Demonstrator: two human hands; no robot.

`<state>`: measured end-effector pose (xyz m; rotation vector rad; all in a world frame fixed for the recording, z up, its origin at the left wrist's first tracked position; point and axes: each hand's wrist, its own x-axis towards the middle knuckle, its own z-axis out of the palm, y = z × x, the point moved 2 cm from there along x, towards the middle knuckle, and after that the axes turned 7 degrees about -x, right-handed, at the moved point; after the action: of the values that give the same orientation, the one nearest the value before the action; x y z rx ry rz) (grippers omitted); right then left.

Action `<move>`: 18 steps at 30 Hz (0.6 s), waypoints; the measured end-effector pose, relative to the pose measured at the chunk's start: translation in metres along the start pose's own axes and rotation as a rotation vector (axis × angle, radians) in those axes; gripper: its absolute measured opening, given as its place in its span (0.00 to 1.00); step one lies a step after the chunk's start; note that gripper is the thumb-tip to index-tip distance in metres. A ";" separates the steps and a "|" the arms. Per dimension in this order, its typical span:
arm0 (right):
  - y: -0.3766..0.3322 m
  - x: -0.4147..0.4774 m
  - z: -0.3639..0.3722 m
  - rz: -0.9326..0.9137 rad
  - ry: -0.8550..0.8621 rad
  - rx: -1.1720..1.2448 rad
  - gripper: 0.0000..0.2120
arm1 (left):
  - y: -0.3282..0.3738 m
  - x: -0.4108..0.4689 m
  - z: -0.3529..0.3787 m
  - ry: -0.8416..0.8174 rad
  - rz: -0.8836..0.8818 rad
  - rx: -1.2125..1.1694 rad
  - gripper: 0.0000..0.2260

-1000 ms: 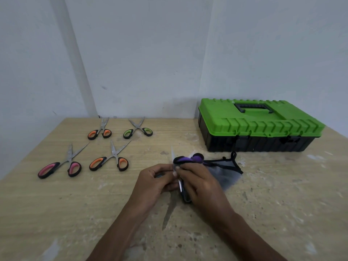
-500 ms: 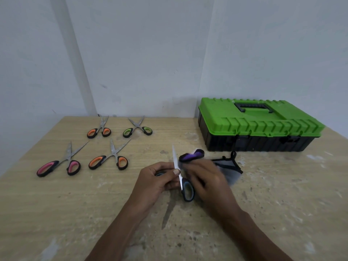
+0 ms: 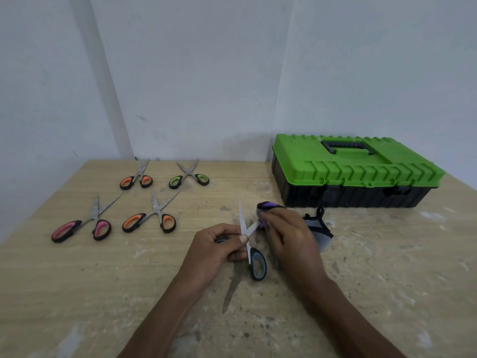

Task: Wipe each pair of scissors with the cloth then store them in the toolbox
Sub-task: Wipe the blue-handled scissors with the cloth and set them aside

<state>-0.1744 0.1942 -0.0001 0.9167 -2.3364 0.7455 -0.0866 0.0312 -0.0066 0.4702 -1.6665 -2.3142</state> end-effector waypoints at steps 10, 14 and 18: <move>0.016 0.009 -0.006 0.118 0.042 0.156 0.15 | 0.000 -0.001 -0.001 -0.025 0.007 -0.022 0.05; 0.022 0.003 -0.029 0.216 0.241 0.182 0.16 | -0.001 0.001 0.000 -0.009 0.011 -0.038 0.04; -0.011 -0.008 -0.029 0.033 0.118 0.256 0.14 | -0.001 0.002 0.001 0.014 0.013 -0.060 0.04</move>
<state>-0.1535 0.2094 0.0195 0.9150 -2.1912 1.1007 -0.0885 0.0316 -0.0076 0.4599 -1.5838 -2.3392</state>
